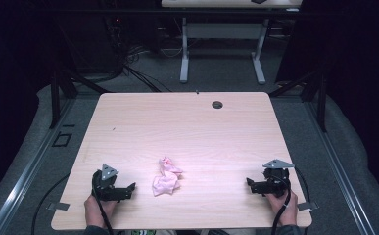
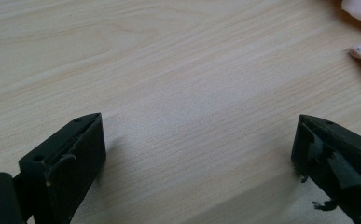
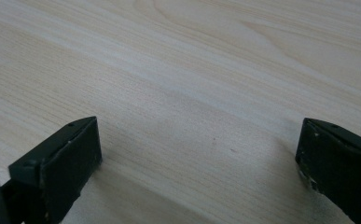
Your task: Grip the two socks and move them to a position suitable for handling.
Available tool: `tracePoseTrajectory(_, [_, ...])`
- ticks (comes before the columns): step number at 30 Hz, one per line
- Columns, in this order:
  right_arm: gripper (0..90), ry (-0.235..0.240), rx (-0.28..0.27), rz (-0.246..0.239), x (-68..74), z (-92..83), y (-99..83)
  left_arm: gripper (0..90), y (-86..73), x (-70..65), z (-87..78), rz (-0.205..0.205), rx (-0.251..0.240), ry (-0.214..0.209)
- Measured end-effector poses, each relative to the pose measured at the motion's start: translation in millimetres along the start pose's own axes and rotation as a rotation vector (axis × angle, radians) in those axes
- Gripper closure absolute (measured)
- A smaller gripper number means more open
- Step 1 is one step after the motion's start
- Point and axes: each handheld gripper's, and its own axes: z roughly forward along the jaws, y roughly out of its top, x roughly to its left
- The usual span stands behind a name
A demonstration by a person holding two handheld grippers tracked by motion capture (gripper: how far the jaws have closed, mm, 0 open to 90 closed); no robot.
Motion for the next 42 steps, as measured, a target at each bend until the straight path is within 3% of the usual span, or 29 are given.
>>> tracePoseTrajectory(13, [0.0,0.000,0.000,0.000,0.0,0.0,0.1,0.3,0.4,-1.5,-2.1,0.019,-0.010,-0.001])
tracePoseTrajectory(14, [0.0,0.000,-0.001,0.001,0.0,0.1,0.1,0.3,0.7,-1.2,-3.9,0.001,-0.018,-0.017])
tracePoseTrajectory(19, [0.0,0.000,0.000,0.000,0.0,0.0,0.1,0.2,6.0,-5.1,-13.7,-0.012,-0.045,-0.061])
tracePoseTrajectory(24, [0.0,-0.001,-0.001,0.000,0.0,0.1,0.1,0.0,24.0,-25.7,-27.0,0.008,-0.091,-0.145])
tracePoseTrajectory(29, [0.0,0.000,-0.001,0.001,0.0,0.1,0.1,0.1,34.6,-42.1,-25.4,0.041,-0.096,-0.199])
tracePoseTrajectory(30, [0.0,-0.001,-0.002,0.001,0.0,0.1,0.1,0.2,39.3,-51.5,-23.2,0.058,-0.091,-0.222])
tracePoseTrajectory(31, [0.0,-0.001,-0.002,0.001,0.0,0.1,0.1,0.2,39.3,-51.5,-23.2,0.058,-0.091,-0.222])
tracePoseTrajectory(32, [0.0,0.001,0.000,-0.001,-0.1,0.0,0.0,0.3,43.4,-62.5,-20.6,0.067,-0.093,-0.246])
tracePoseTrajectory(34, [0.0,0.000,-0.002,0.001,0.0,0.1,0.0,0.3,45.5,-67.8,-18.6,0.076,-0.090,-0.263])
tracePoseTrajectory(36, [0.0,-0.001,-0.003,0.001,0.0,0.2,0.0,3.3,50.8,-85.6,-9.9,0.114,-0.067,-0.281])
tracePoseTrajectory(42, [0.0,0.001,-0.001,-0.001,-0.2,0.0,0.0,21.1,56.6,-104.0,10.0,0.145,-0.019,-0.270])
